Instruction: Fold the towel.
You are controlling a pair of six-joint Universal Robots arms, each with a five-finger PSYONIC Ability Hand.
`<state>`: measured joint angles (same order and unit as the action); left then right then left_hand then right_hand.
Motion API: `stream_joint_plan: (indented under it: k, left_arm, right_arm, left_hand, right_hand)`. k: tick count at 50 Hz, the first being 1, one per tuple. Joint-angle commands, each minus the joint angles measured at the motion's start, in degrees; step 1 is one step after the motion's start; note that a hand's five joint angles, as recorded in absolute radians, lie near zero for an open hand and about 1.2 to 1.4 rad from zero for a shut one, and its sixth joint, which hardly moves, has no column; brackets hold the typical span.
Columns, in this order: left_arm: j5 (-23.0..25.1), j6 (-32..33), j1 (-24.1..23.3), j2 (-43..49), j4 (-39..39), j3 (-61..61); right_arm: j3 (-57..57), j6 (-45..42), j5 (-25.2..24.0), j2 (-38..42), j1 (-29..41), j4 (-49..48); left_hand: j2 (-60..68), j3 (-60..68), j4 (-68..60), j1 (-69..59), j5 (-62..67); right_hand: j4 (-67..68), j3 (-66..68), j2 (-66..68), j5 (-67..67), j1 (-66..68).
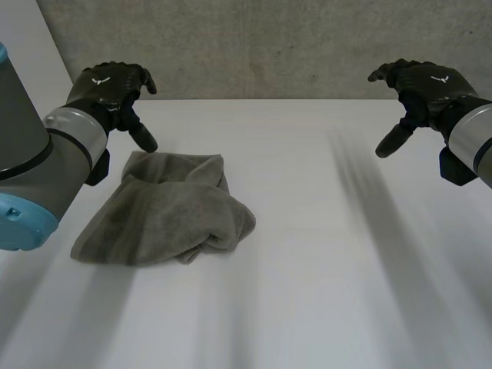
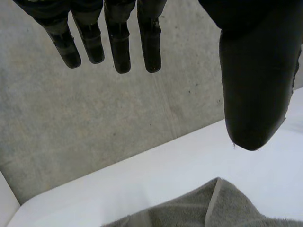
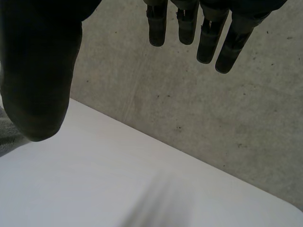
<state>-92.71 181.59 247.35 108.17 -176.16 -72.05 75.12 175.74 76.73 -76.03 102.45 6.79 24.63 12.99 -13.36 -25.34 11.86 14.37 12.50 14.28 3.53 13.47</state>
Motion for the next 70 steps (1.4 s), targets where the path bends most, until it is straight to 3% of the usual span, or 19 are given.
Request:
stream_joint_plan:
  k: [1,8,35,44,56,61,63,64,65,70]
  left_arm:
    - [-0.01,0.07,0.06,0.64,0.29,-0.02]
    - [0.08,0.08,0.06,0.38,0.29,-0.02]
    - [0.51,1.74,-0.03,0.81,-0.50,-1.16]
    - [6.75,10.61,1.89,11.69,-1.11,0.33]
    - [7.37,12.12,4.72,21.21,-1.02,2.44]
    - [7.02,12.20,4.72,23.40,-1.02,2.71]
    - [7.28,12.20,4.28,23.84,-0.94,2.62]
    - [7.28,12.20,4.28,23.84,-0.94,2.62]
    - [7.11,12.12,3.58,23.76,-0.94,2.53]
    - [6.93,11.59,0.16,22.01,-0.94,2.36]
  right_arm:
    - [1.07,0.30,0.44,-1.66,0.12,-3.09]
    - [2.92,0.48,2.11,-2.72,0.03,-8.01]
    - [3.19,-0.05,1.14,-2.72,0.12,-7.84]
    - [3.72,-1.02,0.97,-0.70,0.12,-7.84]
    - [3.54,-1.19,0.97,1.41,0.29,-7.84]
    - [3.72,-1.19,0.97,1.67,0.29,-7.84]
    - [3.72,-1.19,0.97,1.67,0.29,-7.84]
    - [3.80,-1.19,0.97,1.67,0.29,-7.75]
    - [3.80,-1.19,0.97,1.67,0.29,-7.75]
    - [3.72,-1.19,0.97,1.58,0.12,-7.75]
  left_hand:
    - [-2.98,-2.99,3.36,3.69,-0.21]
    - [-3.32,-2.99,3.36,4.03,-0.54]
    - [-7.00,-2.99,3.36,7.71,-4.23]
    - [-8.53,-2.99,3.36,9.24,-5.76]
    - [-8.03,-2.99,3.36,8.74,-5.25]
    - [4.59,-2.99,3.36,-3.88,7.36]
    - [38.04,-2.99,3.36,-37.33,40.81]
    - [38.23,-2.99,3.36,-37.52,41.00]
    - [55.20,-2.99,3.36,-54.49,57.97]
    - [55.37,-2.99,3.36,-54.66,58.14]
  right_hand:
    - [-4.37,-2.50,-4.28,-3.53,-3.47]
    - [-4.37,-2.50,-4.28,-3.53,-3.47]
    - [-4.37,-2.50,-4.28,-3.53,-3.47]
    - [-4.37,-2.50,-4.28,-3.53,-3.47]
    - [-4.37,-2.50,-4.28,-3.53,-3.47]
    - [-4.37,-2.50,-4.28,-3.53,-3.47]
    - [-4.37,-2.50,-4.28,-3.53,-3.47]
    - [-4.37,-2.50,-4.28,-3.53,-3.47]
    - [-4.37,-2.50,-4.28,-3.53,-3.47]
    - [-4.37,-2.50,-4.28,-3.53,-3.47]
